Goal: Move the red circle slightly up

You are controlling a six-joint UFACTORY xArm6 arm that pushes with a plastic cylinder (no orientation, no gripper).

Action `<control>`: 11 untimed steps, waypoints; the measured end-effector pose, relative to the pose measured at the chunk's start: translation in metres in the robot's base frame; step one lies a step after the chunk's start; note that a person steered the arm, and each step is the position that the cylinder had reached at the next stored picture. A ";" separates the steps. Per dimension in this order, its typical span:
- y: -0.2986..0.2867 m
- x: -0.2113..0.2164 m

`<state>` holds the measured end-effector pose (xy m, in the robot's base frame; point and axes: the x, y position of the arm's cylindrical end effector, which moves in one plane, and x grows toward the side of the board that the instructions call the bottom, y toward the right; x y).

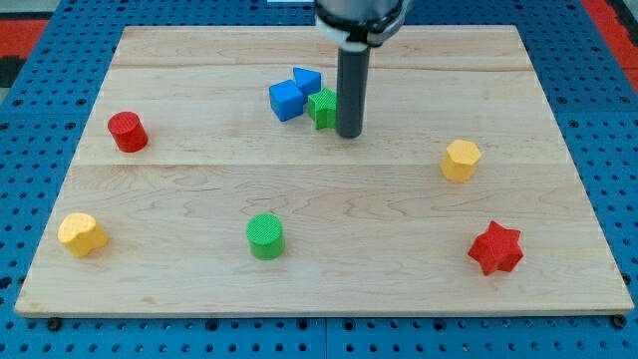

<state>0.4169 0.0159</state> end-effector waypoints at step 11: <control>-0.245 -0.034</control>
